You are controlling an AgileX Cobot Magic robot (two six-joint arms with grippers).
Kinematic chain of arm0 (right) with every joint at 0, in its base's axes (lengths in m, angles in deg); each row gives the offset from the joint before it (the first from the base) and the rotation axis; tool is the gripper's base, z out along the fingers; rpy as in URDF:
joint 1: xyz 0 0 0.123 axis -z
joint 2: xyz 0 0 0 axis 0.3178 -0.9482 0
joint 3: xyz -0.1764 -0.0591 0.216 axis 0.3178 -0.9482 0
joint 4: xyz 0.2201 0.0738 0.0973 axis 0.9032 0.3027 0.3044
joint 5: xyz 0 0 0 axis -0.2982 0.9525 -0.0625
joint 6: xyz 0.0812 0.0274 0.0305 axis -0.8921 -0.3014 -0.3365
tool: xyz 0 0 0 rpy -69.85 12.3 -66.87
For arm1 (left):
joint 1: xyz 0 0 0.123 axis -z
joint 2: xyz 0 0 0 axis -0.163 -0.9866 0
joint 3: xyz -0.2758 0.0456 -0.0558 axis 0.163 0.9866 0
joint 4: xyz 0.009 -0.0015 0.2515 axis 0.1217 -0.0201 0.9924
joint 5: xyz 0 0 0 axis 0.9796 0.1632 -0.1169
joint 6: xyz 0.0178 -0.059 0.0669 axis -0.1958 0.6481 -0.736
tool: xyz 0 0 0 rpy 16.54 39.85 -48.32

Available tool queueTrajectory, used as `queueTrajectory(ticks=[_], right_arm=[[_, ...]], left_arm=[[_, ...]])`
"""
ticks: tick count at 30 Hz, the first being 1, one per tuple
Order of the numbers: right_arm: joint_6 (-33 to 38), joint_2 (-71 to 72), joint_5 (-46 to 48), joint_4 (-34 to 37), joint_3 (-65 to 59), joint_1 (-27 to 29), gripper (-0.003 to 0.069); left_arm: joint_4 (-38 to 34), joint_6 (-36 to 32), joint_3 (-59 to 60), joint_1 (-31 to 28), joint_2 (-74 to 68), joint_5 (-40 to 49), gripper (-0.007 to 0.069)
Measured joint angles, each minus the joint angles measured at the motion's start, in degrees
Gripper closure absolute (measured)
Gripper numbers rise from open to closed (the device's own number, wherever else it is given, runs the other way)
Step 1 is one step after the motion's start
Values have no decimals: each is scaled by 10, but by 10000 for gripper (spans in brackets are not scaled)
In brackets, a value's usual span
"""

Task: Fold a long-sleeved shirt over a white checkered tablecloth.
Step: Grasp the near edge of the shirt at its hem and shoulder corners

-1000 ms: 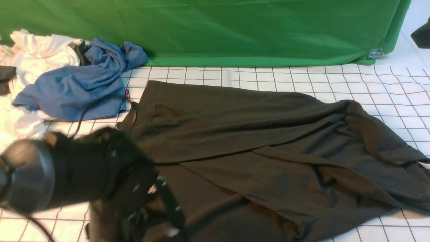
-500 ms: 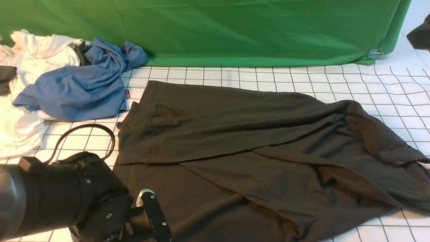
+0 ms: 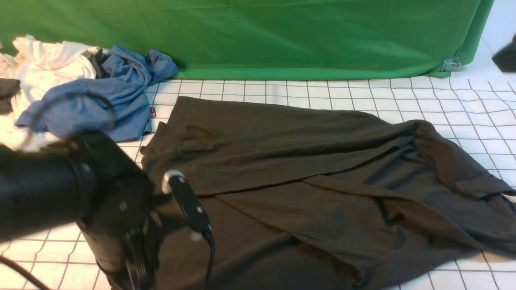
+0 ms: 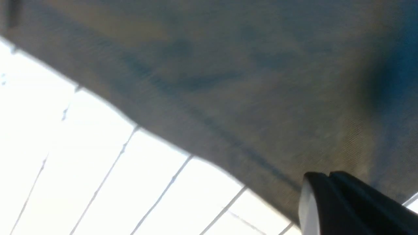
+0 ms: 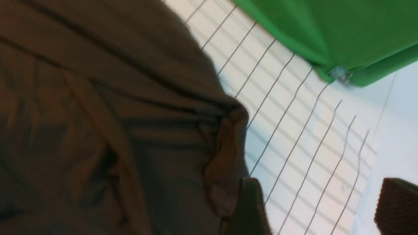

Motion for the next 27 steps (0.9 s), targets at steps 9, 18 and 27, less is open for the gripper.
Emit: queueTrajectory(ticks=[9, 18, 27], right_arm=[[0, 1, -8, 11, -122, -30, 141], [-8, -8, -134, 20, -331, -102, 141], [-130, -70, -210, 13, -354, -52, 141]], left_arm=[[-91, -74, 2, -71, 16, 10, 653], [-124, -117, 73, -60, 17, -48, 603], [-115, -110, 82, -7, 17, -43, 272]])
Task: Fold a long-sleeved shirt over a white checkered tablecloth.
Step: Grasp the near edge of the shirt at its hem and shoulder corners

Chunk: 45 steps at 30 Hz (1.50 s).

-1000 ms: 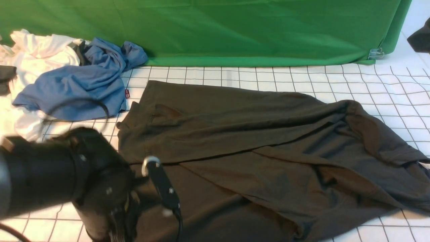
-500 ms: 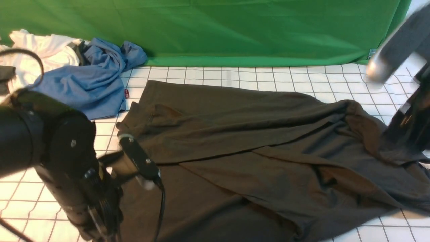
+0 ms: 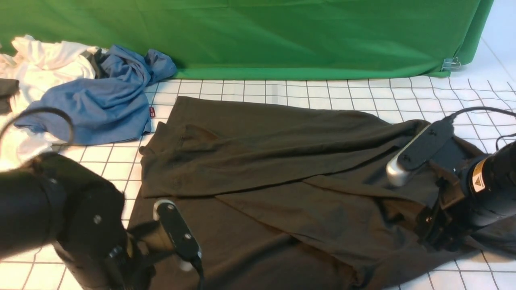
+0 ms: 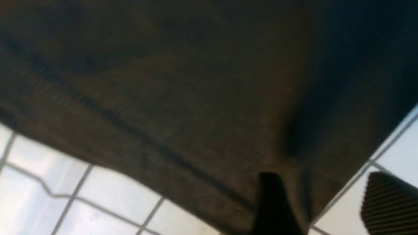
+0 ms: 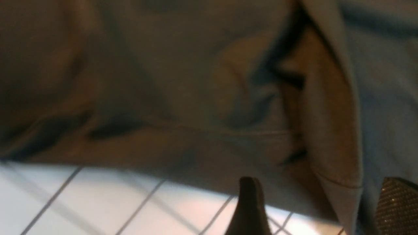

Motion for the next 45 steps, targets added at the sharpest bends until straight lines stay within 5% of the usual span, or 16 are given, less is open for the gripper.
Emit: queueTrajectory(ticks=[5, 19, 23, 34, 45], right_arm=[[-19, -20, -10, -3, 0, 24, 141], [-21, -9, -16, 11, 18, 24, 141], [-21, -9, -16, 11, 18, 24, 141], [-21, -9, -16, 11, 18, 24, 141], [24, -9, 18, 11, 18, 24, 141]], left_arm=[[52, 34, 1, 36, -8, 16, 126], [97, 33, 40, 38, -52, -30, 110], [101, 42, 42, 38, -51, -33, 169], [113, 77, 42, 38, -49, -52, 636], [152, 92, -79, 34, -22, 39, 653]])
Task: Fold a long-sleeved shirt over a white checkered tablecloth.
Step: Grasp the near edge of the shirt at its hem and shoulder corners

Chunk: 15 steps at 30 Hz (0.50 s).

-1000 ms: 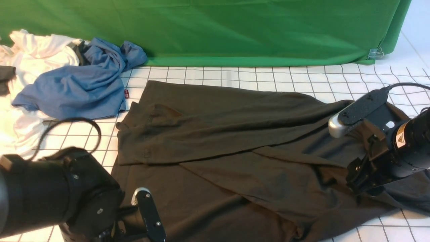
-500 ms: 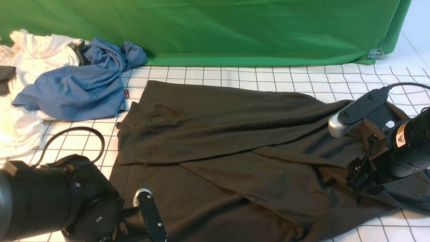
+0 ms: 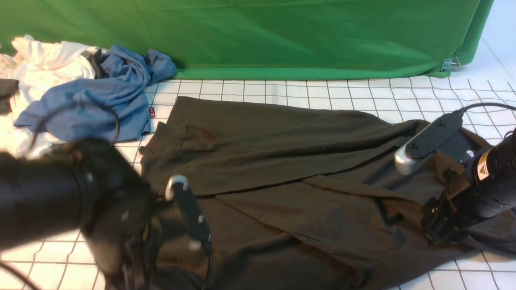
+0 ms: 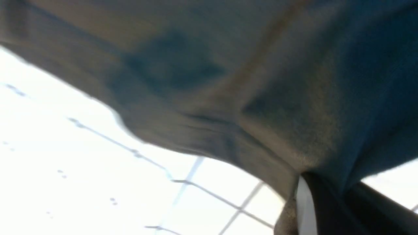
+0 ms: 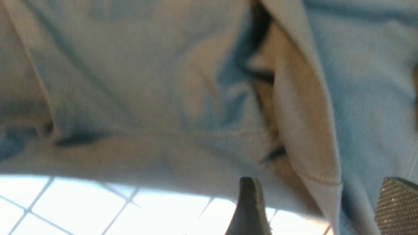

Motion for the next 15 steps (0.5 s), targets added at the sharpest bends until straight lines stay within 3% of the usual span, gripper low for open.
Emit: queueTrajectory(ticks=[8, 15], right_arm=[[-17, -40, -3, -47, 0, 0, 141], [-96, -112, -38, -122, 0, 4, 143]], left_arm=[[-63, -47, -32, -92, 1, -4, 653], [-80, -50, -32, -109, 1, -13, 653]])
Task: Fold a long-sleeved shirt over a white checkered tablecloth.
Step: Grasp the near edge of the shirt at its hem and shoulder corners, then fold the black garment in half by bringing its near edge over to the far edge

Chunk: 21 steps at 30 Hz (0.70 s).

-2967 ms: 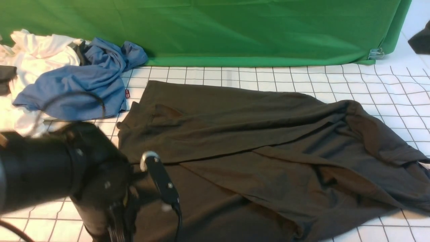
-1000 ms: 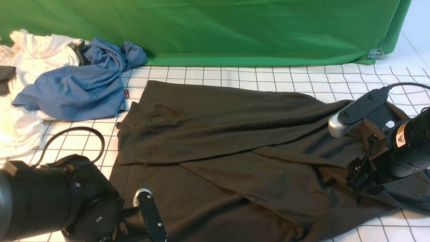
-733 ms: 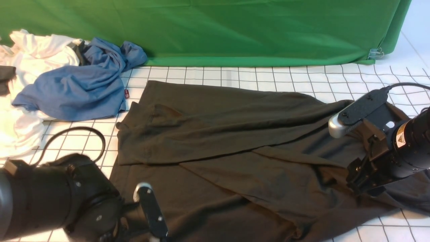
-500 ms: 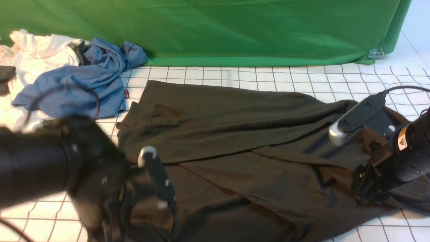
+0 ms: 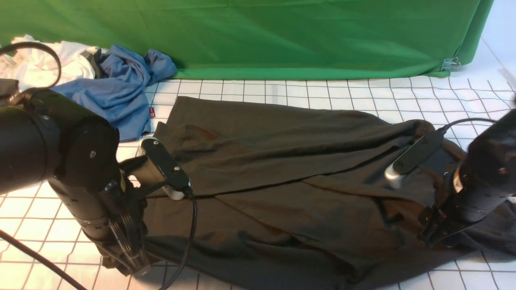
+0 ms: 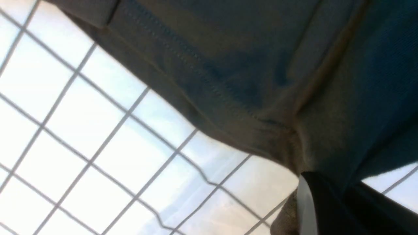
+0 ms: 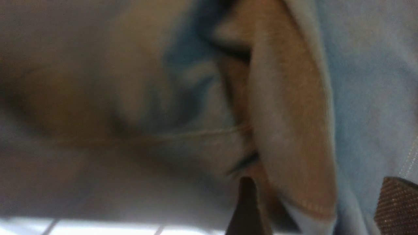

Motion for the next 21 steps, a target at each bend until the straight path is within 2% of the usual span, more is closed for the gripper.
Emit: queueTrajectory(ticks=[3, 5, 10, 12, 21], right_arm=[[-14, -23, -10, -10, 0, 0, 146], [-15, -29, -10, -11, 0, 0, 180], [-18, -31, 4, -11, 0, 0, 526], [-24, -31, 11, -11, 0, 0, 606], [-24, 47, 69, -11, 0, 20, 616]], left_arm=[[-4, -2, 0, -1, 0, 0, 653], [-4, -6, 0, -1, 0, -2, 653], [-2, -8, 0, -1, 0, -7, 653], [1, -8, 0, -1, 0, -8, 653], [60, 26, 0, -1, 29, 7, 653]])
